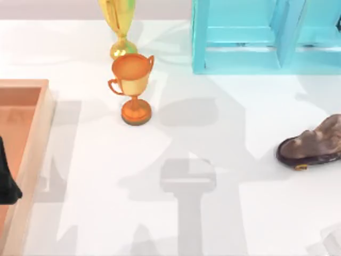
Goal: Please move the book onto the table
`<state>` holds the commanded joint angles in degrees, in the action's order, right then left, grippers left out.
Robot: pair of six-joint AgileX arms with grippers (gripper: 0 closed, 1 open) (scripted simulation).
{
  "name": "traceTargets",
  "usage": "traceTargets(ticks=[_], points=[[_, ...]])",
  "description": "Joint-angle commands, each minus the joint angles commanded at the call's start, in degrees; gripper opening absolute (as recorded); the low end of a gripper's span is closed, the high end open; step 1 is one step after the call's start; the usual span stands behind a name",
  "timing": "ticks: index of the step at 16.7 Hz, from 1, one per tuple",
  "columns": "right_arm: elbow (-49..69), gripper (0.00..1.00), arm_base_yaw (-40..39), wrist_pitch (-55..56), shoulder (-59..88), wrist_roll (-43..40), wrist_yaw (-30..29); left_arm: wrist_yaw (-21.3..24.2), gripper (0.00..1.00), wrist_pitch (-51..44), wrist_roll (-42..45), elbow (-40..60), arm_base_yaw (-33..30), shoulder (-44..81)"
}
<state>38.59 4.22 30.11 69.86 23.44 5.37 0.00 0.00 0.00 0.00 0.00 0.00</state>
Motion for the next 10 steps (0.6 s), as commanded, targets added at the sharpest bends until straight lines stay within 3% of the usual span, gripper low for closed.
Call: traceTargets(ticks=[5,10], points=[[0.3,0.0,-2.2,0.2,1.7,-1.8,-1.5,0.0,1.0,0.0,0.0,0.0,0.0,0.0],[1.0,0.0,-17.4,-0.2,11.2,-16.4,-13.1,0.0,1.0,0.0,0.0,0.0,0.0,0.0]])
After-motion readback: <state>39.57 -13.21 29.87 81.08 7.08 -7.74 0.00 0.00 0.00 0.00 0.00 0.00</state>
